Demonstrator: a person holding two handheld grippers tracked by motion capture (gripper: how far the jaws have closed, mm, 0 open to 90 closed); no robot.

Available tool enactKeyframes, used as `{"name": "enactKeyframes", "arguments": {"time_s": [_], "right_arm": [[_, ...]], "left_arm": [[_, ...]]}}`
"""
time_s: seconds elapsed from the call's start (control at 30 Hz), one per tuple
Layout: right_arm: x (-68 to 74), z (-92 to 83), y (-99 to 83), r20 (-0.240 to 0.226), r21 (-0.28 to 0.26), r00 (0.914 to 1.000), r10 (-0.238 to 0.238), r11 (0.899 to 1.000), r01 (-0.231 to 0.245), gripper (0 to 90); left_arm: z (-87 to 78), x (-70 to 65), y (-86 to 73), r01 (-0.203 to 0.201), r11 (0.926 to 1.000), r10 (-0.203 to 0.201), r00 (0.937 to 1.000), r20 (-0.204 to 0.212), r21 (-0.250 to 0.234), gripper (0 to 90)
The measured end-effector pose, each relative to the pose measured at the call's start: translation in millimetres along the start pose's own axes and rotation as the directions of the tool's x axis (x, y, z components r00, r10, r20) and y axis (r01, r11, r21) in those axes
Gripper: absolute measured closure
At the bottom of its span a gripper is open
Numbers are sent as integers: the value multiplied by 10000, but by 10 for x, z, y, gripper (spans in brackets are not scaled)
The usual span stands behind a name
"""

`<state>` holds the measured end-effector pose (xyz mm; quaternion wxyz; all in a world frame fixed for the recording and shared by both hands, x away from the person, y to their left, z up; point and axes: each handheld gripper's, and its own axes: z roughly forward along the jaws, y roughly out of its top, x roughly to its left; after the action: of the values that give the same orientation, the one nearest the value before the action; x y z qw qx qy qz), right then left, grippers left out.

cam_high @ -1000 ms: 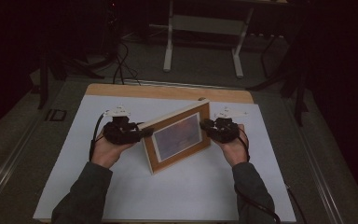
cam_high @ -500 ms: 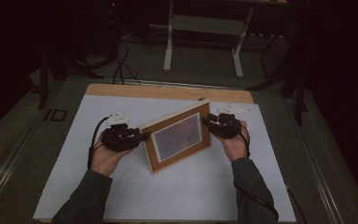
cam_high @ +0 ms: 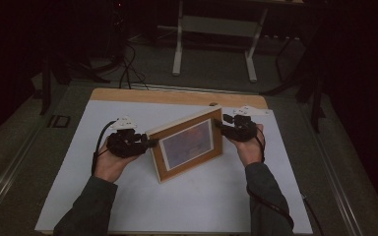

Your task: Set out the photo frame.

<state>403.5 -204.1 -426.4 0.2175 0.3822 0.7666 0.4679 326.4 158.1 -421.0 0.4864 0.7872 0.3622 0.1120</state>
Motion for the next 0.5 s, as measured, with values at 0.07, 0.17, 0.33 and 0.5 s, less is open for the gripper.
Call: {"name": "enactKeyframes", "arguments": {"time_s": [0.07, 0.17, 0.33, 0.5], "right_arm": [[-3, 34, 6, -296, 126, 9996, -45, 9999, 49, 475], [-10, 81, 16, -539, 229, 9985, -22, 9997, 34, 427], [-2, 124, 25, -862, 274, 9963, -37, 9996, 61, 392], [-28, 142, 24, -1061, 222, 9943, 51, 9997, -28, 378]], "left_arm": [[-1, 21, 9, -15, 10000, 15, 10000, -7, 47, 687], [3, 39, 11, -4, 10000, 4, 10000, 26, 16, 687], [6, 52, 7, -98, 9999, 98, 9999, 62, -43, 686], [7, 54, 5, -163, 9998, 163, 9998, 68, -60, 684]]}}
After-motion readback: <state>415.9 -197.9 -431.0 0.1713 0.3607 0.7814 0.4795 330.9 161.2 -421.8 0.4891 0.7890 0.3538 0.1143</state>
